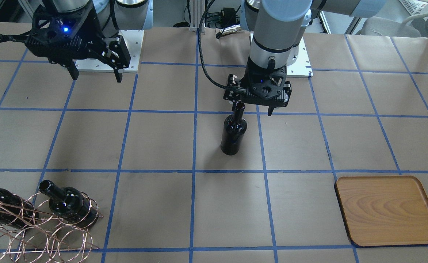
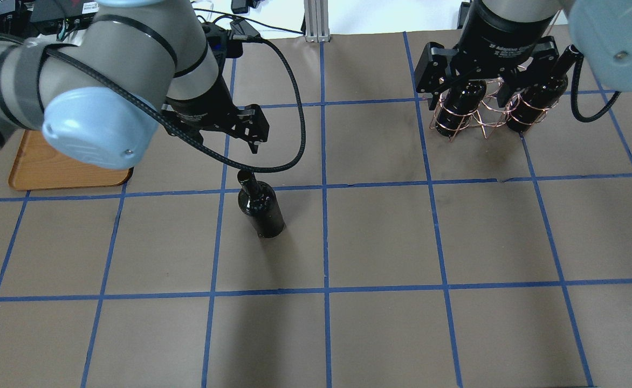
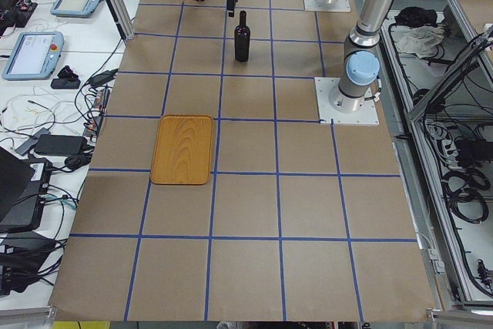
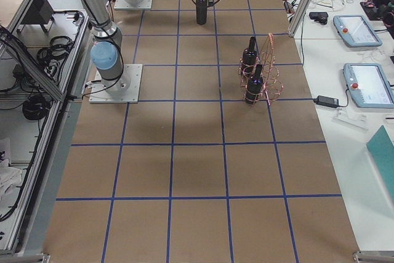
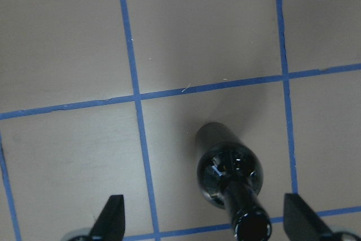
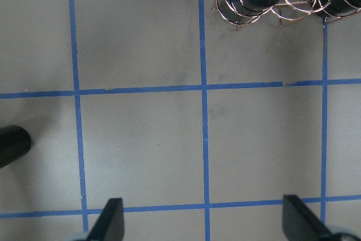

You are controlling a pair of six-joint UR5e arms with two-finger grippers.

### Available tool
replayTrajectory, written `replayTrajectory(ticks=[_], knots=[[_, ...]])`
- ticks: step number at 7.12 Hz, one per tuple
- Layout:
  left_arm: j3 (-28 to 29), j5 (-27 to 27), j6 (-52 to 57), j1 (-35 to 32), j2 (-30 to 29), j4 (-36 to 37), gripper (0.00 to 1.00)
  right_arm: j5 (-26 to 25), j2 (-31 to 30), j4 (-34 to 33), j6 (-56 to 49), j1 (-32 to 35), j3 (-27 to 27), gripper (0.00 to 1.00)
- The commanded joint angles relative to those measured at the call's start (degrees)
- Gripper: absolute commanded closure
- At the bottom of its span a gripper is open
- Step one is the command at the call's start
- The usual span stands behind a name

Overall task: Take wine from basket and place on tray
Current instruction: 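Grasp the standing bottle with the left gripper while the right arm withdraws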

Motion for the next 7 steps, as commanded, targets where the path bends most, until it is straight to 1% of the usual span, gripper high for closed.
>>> replayTrajectory(ticks=[1,2,3,5,6,7], knots=[[-1.2,-0.8,-0.3,-1.2,-0.9,1.1,0.0,-0.1,-0.7,-2.3,-0.7,-0.4,0.8,0.0],[-1.3,-0.4,-0.1,-1.1,-1.1,0.9,0.0,-0.2,-0.8,-3.7,-0.7,-0.6,0.7,0.0],[-2.4,-0.2,0.2,-1.1,-1.5,0.9,0.02,-0.4,-0.8,-3.7,-0.7,-0.6,0.7,0.0],[-4.6,-0.5,0.1,-1.1,-2.2,1.0,0.03,-0.5,-0.9,-3.6,-0.7,-0.6,0.7,0.0],[-4.6,-0.7,0.3,-1.1,-2.3,1.0,0.09,-0.5,-0.9,-3.5,-0.7,-0.6,0.8,0.0],[-4.6,-0.3,0.2,-1.1,-2.3,0.8,0.23,-0.6,-0.9,-3.2,-0.7,-0.6,0.8,0.0]])
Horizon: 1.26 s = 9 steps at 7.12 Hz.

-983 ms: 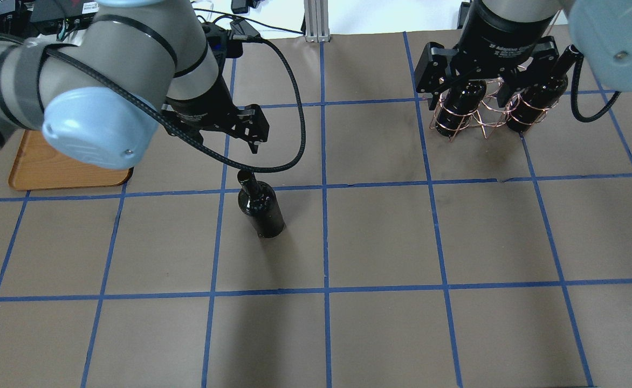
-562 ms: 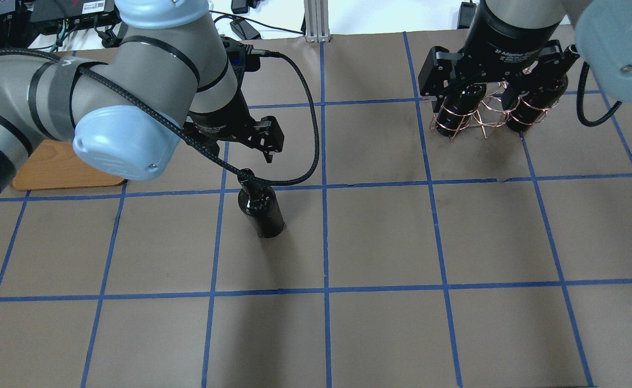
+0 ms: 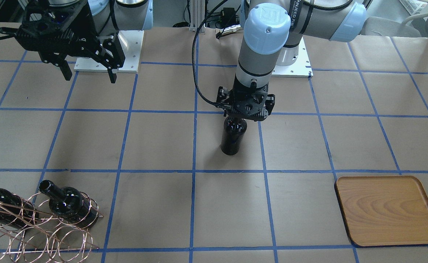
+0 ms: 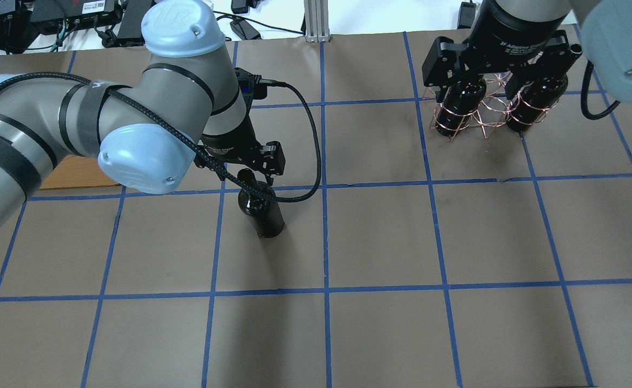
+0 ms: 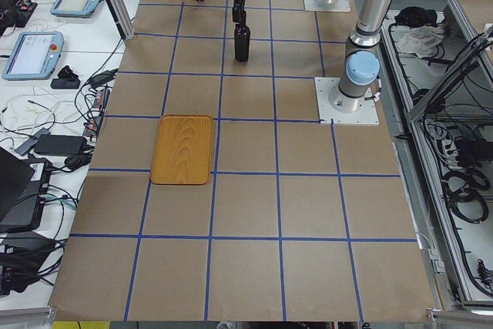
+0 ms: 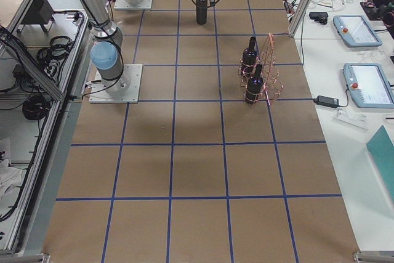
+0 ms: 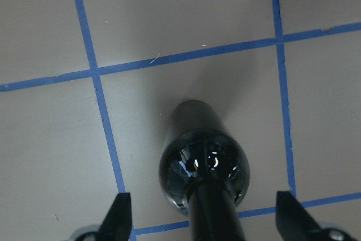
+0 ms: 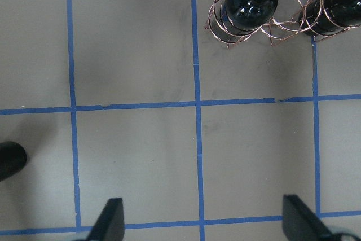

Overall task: Take wine from basket and place on tray
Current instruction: 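Grasp the standing bottle with the left gripper while the right arm withdraws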

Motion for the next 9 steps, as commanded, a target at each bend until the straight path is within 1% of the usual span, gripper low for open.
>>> replayTrajectory(ticks=[1,4,5,6,9], knots=[[-0.1,0.2,-0.1,0.0,-0.1,-1.2,0.36,-0.1,0.0,0.2,0.0,0.0,0.0,0.0],[0.0,0.2,-0.2,0.0,-0.1,-1.8,0.37,-0.1,-0.1,0.3,0.0,0.0,0.0,0.0],[0.1,0.1,-0.4,0.0,-0.2,-1.7,0.62,-0.1,-0.1,0.4,0.0,0.0,0.0,0.0],[0.4,0.1,-0.3,0.0,-0.2,-1.7,0.99,-0.1,-0.1,0.5,0.0,-0.1,0.0,0.0],[1.6,0.6,-0.1,0.6,-0.2,-1.6,1.0,-0.1,-0.3,0.6,0.0,0.0,0.0,0.0]])
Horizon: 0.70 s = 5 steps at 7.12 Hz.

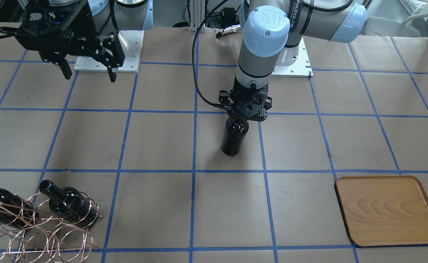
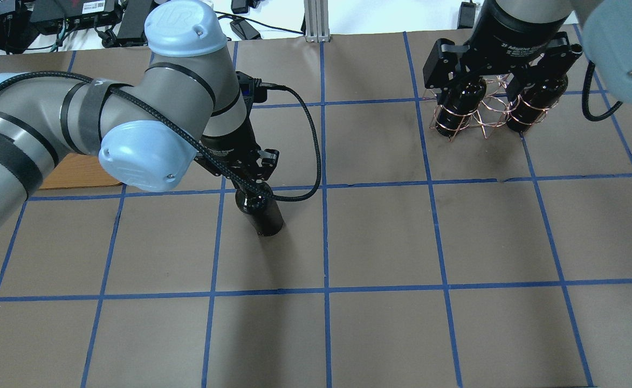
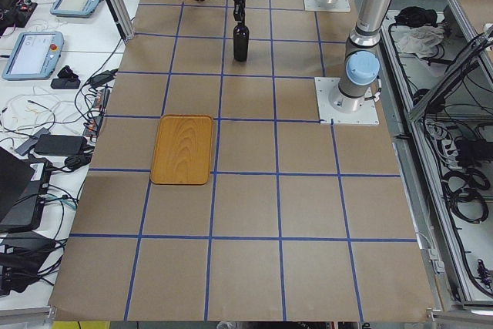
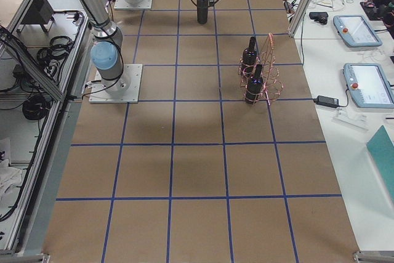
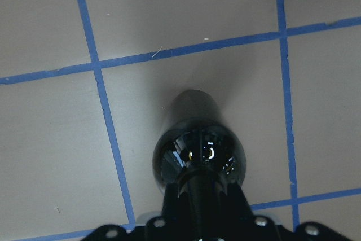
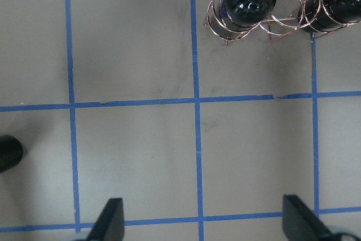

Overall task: Take wine from basket and place on tray
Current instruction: 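Lift the bottle with the left gripper and carry it over the wooden tray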

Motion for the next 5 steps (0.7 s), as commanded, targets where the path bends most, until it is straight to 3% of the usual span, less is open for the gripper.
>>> replayTrajectory(ticks=[1,3,5], knots=[[4.2,1.2,3.1,1.4,-0.1,-1.0,1.0,-0.2,0.0,0.0,0.0,-0.1,0.0,0.0],[12.6,2.5,12.0,8.3,-1.4,-6.9,1.0,-0.2,-0.1,0.0,0.0,0.0,0.0,0.0],[16.5,3.3,22.8,17.5,-2.7,-7.3,1.0,-0.2,-0.1,0.0,0.0,-0.1,0.0,0.0]])
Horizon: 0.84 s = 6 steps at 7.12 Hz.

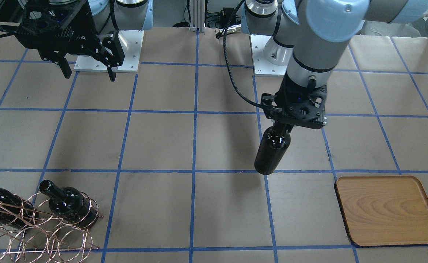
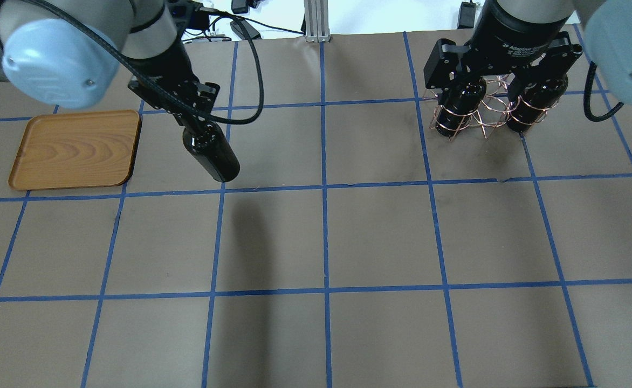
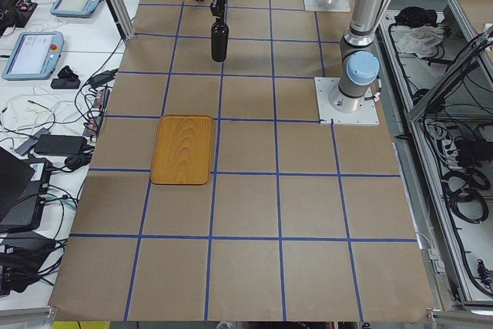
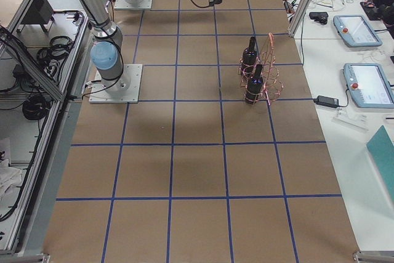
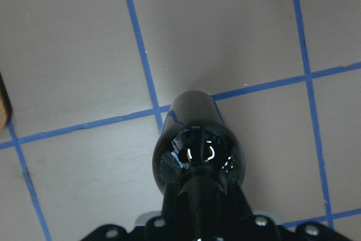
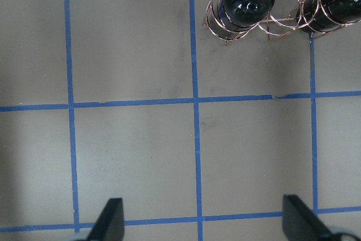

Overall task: Take wine from basket and place on tray
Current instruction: 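Lift the bottle with the left gripper and carry it over the wooden tray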

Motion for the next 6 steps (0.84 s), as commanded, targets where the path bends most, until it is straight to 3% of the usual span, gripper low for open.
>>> replayTrajectory(ticks=[1,3,6], knots=[[4.2,0.7,12.8,11.7,-1.9,-0.4,1.0,0.0,-0.1,0.0,0.0,-0.1,0.0,0.0],[9.2,0.6,23.6,20.7,-6.7,0.2,1.0,0.0,-0.1,-0.1,0.0,-0.1,0.0,0.0],[13.3,0.1,30.7,26.7,-13.4,4.1,1.0,0.0,-0.1,-0.1,0.0,-0.1,0.0,0.0]])
